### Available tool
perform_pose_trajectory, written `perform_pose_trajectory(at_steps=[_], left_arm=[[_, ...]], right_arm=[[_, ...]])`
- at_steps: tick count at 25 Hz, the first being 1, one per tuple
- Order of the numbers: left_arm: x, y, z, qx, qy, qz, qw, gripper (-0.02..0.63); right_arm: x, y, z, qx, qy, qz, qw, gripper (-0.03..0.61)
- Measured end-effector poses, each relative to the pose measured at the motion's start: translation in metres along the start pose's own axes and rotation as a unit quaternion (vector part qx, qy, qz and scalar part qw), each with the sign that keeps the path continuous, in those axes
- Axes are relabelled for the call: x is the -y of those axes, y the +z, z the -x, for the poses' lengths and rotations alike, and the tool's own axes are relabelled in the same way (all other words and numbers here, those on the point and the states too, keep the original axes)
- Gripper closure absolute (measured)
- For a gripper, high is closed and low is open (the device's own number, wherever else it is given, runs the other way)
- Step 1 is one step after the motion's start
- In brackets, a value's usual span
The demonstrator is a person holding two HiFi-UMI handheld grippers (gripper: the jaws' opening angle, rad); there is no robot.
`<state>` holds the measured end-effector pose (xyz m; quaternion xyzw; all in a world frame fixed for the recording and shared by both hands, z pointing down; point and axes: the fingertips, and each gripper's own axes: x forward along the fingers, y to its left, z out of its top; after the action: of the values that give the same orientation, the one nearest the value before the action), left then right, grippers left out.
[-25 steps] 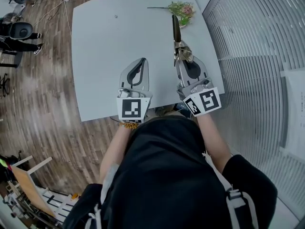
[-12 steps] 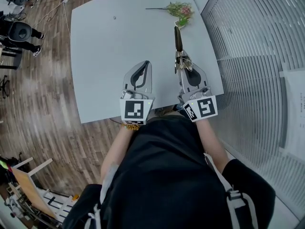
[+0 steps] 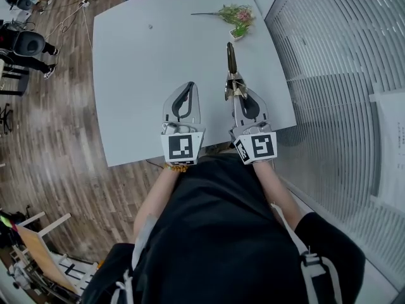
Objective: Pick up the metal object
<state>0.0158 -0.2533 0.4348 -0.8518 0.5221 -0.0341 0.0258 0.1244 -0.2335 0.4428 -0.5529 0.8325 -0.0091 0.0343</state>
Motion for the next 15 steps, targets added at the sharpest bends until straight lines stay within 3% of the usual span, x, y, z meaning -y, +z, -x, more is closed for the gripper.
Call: perform_pose_trajectory(at_steps=[9, 15], left_arm=[[0.0, -0.02, 0.005, -0.01, 0.022, -0.003, 0.9997, 0.607], [0.011, -0.034, 0.004, -0.024, 0.012, 0.007, 0.9996, 0.607]], right_arm=[[-0.01, -0.009, -0.003, -0.016, 0.023, 0.007, 1.0, 0.574], [-0.001, -0.03, -0.002, -0.061, 0.024, -0.037, 0.997, 0.574]])
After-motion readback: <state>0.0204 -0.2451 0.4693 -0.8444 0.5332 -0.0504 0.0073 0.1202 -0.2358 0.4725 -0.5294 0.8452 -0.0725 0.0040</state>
